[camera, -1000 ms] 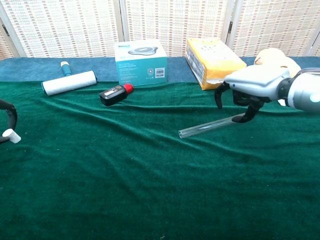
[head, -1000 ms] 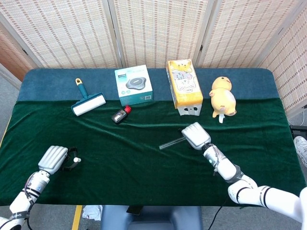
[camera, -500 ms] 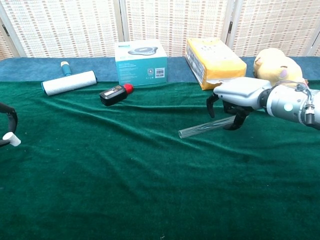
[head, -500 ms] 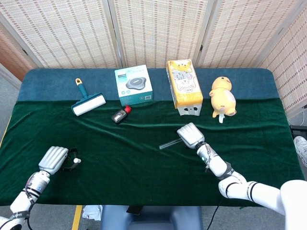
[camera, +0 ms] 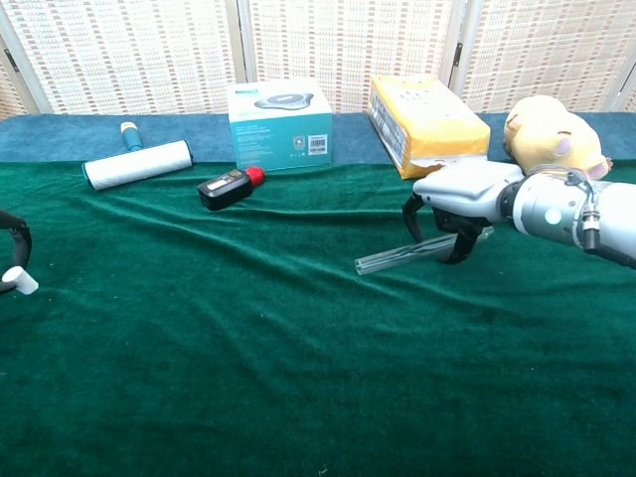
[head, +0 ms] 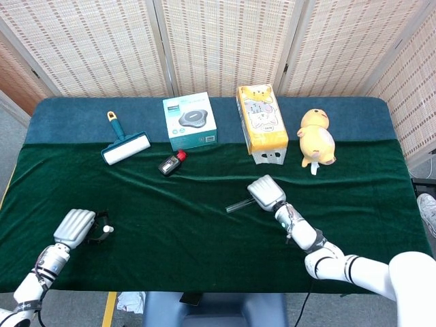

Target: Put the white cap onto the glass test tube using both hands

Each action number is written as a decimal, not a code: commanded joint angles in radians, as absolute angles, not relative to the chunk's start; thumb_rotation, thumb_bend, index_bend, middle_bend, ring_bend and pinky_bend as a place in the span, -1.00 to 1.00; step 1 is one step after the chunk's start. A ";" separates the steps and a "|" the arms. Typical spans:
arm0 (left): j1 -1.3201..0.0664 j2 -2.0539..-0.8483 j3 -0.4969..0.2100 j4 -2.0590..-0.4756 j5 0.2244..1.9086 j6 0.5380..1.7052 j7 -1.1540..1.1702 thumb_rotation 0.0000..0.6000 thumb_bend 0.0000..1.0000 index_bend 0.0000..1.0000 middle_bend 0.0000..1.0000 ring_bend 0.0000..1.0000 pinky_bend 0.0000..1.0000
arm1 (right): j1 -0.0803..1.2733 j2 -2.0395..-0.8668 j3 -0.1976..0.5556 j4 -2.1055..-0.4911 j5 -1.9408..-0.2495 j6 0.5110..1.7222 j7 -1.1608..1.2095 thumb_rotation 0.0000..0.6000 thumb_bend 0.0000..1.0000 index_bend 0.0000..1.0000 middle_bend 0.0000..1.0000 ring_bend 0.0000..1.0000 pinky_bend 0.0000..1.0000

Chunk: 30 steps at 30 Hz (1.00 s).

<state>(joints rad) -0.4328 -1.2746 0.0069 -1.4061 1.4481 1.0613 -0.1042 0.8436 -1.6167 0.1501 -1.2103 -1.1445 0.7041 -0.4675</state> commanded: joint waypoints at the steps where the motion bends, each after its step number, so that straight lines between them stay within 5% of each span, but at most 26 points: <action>1: -0.432 -1.275 0.007 -1.404 1.448 1.062 -0.107 1.00 -0.01 0.19 1.00 0.96 0.92 | 0.849 -1.620 0.147 -1.207 -1.135 0.703 -0.475 1.00 -0.31 -0.07 1.00 0.98 1.00; 14: -0.429 -1.279 0.009 -1.392 1.454 1.064 -0.117 1.00 -0.01 0.19 1.00 0.96 0.92 | 0.876 -1.617 0.139 -1.216 -1.087 0.701 -0.500 1.00 -0.31 0.00 1.00 0.98 1.00; 30: -0.435 -1.274 0.000 -1.393 1.457 1.068 -0.127 1.00 0.00 0.19 1.00 0.96 0.92 | 0.893 -1.605 0.130 -1.233 -1.044 0.714 -0.504 1.00 0.23 0.37 1.00 1.00 1.00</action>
